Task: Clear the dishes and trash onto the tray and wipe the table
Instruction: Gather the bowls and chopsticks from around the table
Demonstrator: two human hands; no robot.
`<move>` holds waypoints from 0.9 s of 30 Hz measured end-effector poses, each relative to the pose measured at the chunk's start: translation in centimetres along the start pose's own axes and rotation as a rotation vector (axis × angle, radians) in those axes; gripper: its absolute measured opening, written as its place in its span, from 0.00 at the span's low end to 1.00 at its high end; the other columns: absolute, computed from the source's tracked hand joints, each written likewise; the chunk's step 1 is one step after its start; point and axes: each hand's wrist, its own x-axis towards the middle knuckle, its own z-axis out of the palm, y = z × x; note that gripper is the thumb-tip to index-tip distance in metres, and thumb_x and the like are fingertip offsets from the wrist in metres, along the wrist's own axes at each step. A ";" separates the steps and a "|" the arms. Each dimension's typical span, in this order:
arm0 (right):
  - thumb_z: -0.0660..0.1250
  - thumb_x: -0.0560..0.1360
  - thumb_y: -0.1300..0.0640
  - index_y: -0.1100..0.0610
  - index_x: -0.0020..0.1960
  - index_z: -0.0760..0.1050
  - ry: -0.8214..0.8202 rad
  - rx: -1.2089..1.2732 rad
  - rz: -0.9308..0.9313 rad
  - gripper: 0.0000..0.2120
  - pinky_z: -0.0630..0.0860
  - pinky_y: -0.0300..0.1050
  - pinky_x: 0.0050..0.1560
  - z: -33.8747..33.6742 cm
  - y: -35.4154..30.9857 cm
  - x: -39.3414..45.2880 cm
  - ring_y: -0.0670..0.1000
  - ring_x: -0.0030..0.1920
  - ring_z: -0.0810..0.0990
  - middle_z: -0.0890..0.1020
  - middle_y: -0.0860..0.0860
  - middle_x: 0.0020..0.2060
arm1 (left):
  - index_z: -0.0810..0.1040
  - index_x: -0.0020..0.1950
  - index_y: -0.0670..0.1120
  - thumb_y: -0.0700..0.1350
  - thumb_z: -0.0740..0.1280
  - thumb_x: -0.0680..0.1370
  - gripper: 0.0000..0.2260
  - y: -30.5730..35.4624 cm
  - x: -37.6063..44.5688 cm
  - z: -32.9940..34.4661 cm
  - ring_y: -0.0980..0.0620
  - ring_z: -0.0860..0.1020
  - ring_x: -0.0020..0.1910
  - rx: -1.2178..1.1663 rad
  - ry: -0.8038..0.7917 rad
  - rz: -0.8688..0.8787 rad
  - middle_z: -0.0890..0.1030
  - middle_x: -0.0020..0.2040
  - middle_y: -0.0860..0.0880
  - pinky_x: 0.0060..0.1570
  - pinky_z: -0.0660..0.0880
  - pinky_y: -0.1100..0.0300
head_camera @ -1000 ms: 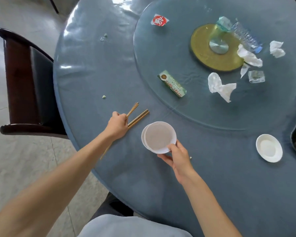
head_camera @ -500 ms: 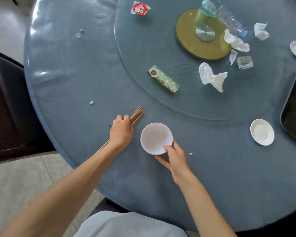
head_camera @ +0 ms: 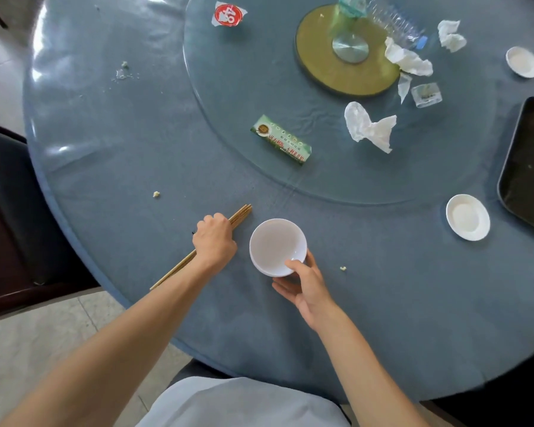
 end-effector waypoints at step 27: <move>0.68 0.74 0.60 0.47 0.66 0.80 0.036 0.342 -0.135 0.21 0.84 0.54 0.53 -6.4 4.2 -7.0 0.58 0.59 0.84 0.79 0.58 0.66 | 0.73 0.44 0.46 0.49 0.62 0.85 0.11 0.5 -6.1 -3.5 0.55 0.66 0.25 -1.309 -0.595 -0.080 0.68 0.29 0.52 0.27 0.69 0.61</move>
